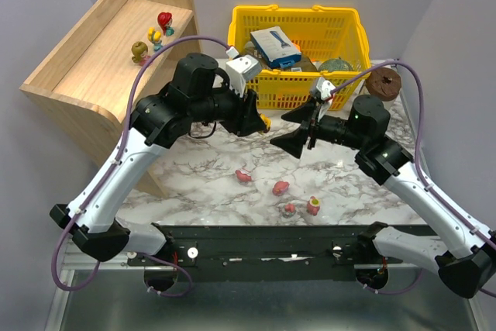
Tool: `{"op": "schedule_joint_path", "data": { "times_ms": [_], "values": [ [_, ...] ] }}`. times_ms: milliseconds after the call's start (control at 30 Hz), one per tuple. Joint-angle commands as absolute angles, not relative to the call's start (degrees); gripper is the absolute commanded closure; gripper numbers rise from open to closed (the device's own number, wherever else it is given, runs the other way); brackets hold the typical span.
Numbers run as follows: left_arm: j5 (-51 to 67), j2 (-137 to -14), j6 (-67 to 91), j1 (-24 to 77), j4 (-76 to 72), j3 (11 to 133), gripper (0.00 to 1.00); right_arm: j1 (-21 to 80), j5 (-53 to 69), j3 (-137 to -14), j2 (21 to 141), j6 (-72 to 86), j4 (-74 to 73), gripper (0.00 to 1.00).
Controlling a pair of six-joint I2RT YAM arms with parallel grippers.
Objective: Place and organize the plastic toys onto the shelf
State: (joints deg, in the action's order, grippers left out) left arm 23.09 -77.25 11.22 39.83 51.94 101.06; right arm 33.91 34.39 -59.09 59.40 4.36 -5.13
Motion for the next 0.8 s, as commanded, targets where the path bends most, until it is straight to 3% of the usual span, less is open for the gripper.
{"op": "schedule_joint_path", "data": {
  "times_ms": [0,333,500,700,767],
  "values": [
    [28.21,-75.15,12.65,39.82,47.99,99.49,1.0,36.82,33.48,-61.87,60.47,0.61,-1.41,0.11],
    [28.83,-72.34,15.73,39.9,42.28,95.8,1.0,40.96,35.77,-64.33,64.16,-0.35,-0.53,0.28],
    [30.32,-71.63,16.7,39.82,40.87,94.75,1.0,42.01,31.04,-63.99,65.21,2.1,2.54,0.37],
    [30.23,-71.37,17.23,39.9,40.69,93.87,1.0,42.63,26.99,-61.18,63.99,5.54,8.43,0.57],
    [29.88,-71.19,17.31,39.9,40.61,93.78,1.0,42.72,26.63,-60.73,63.55,5.8,9.22,0.68]
  ]
}}
